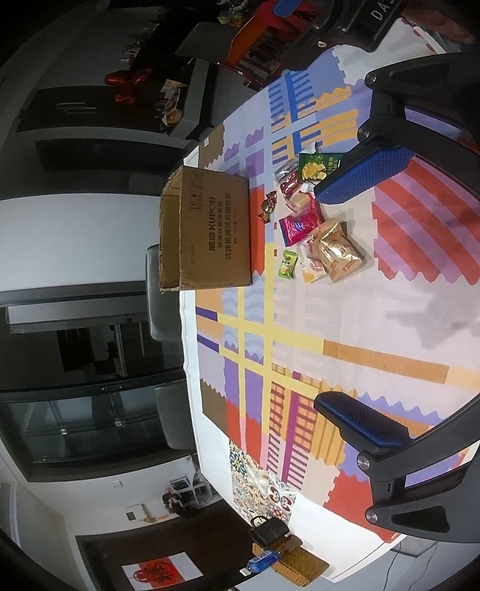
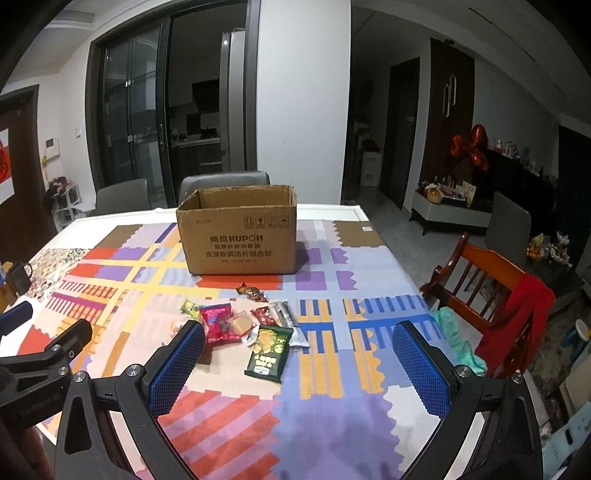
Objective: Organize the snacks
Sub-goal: 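Lower the left tool onto the gold Fortune Biscuits bag while the right tool approaches the green cracker packet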
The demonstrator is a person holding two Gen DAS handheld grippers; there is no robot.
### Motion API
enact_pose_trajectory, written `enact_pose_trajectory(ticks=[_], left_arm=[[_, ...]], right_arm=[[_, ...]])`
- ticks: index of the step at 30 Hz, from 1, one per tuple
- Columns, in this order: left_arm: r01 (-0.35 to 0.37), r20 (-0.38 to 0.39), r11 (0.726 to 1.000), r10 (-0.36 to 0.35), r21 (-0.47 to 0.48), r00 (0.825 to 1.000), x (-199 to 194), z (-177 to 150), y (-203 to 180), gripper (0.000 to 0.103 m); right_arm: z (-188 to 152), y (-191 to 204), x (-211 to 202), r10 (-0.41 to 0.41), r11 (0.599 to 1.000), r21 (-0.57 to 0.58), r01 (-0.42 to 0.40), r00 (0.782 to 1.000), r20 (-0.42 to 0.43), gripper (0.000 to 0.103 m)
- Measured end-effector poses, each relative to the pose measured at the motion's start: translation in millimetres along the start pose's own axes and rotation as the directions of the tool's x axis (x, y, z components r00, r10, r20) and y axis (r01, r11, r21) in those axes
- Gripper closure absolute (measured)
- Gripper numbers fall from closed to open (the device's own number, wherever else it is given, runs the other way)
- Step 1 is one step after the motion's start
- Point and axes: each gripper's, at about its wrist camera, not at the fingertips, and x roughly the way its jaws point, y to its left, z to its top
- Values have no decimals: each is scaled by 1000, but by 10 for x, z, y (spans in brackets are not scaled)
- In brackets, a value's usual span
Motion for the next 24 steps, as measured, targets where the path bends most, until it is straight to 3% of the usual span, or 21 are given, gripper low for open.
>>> enact_pose_trajectory(ticks=[13, 24], left_arm=[[63, 78, 996, -58, -65, 995, 325, 176, -106, 0], [115, 11, 990, -115, -87, 993, 710, 127, -268, 0]], right_arm=[[-40, 71, 405, 9, 1000, -12, -10, 997, -82, 0], [-69, 79, 762, 23, 1000, -4, -24, 991, -130, 0]])
